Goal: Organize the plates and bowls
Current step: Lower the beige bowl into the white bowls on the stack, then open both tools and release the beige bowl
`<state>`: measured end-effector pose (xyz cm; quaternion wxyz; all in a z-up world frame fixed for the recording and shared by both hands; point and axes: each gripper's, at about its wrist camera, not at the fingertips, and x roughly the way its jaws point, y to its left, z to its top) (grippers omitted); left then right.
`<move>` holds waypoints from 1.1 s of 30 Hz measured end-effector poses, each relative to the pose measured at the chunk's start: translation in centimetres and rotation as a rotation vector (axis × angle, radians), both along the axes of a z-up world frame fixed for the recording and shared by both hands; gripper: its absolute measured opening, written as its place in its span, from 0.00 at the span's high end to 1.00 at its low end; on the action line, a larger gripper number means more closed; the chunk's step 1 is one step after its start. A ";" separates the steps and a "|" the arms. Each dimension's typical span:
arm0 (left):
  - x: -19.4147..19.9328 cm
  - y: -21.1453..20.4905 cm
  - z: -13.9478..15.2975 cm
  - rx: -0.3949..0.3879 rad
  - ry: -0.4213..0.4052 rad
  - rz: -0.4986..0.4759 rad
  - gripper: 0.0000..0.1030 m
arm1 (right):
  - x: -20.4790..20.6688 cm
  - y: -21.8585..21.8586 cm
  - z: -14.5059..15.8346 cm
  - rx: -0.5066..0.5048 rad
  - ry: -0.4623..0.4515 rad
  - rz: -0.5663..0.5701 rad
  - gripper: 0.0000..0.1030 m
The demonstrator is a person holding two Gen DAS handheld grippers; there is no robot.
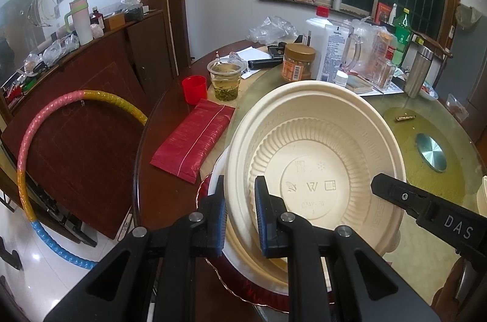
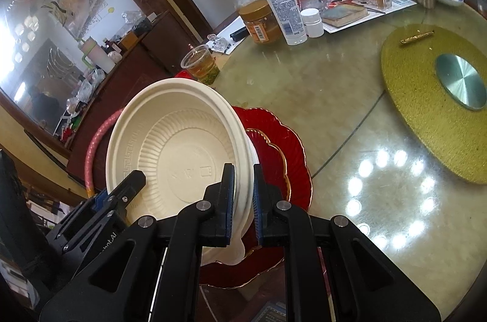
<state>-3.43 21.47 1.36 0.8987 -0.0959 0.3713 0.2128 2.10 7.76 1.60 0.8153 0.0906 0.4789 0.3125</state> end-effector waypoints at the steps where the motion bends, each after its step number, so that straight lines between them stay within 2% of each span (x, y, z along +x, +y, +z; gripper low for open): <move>1: 0.0 0.0 0.0 0.000 0.002 -0.001 0.85 | -0.1 0.0 0.0 0.001 -0.001 0.000 0.89; 6: 0.0 -0.1 0.1 0.010 0.003 -0.002 0.84 | -0.3 0.0 0.1 0.001 -0.005 -0.003 0.89; 11: 0.1 -0.6 0.2 0.022 0.016 -0.023 0.72 | -0.1 -0.2 0.2 0.026 0.007 0.004 0.89; 19: 0.3 -0.7 0.4 0.031 0.024 -0.035 0.62 | 0.6 -0.5 -0.3 0.088 0.088 0.020 0.89; 23: 0.2 -0.6 0.7 0.035 0.011 -0.029 0.45 | 1.0 -0.9 -0.7 0.122 0.128 0.008 0.89; 29: -0.2 -0.3 1.7 0.033 -0.029 -0.011 0.43 | 0.9 -1.2 0.0 0.130 0.115 0.005 0.87; 30: -0.2 -0.3 1.8 0.032 -0.038 -0.011 0.42 | 0.8 -1.2 0.1 0.131 0.111 0.001 0.84; 32: -0.3 -0.5 2.0 0.041 -0.047 -0.009 0.40 | 0.8 -1.6 0.2 0.134 0.105 -0.021 0.67; 33: -0.2 -0.5 2.0 0.043 -0.049 -0.010 0.40 | 1.0 -1.8 0.2 0.140 0.106 -0.025 0.53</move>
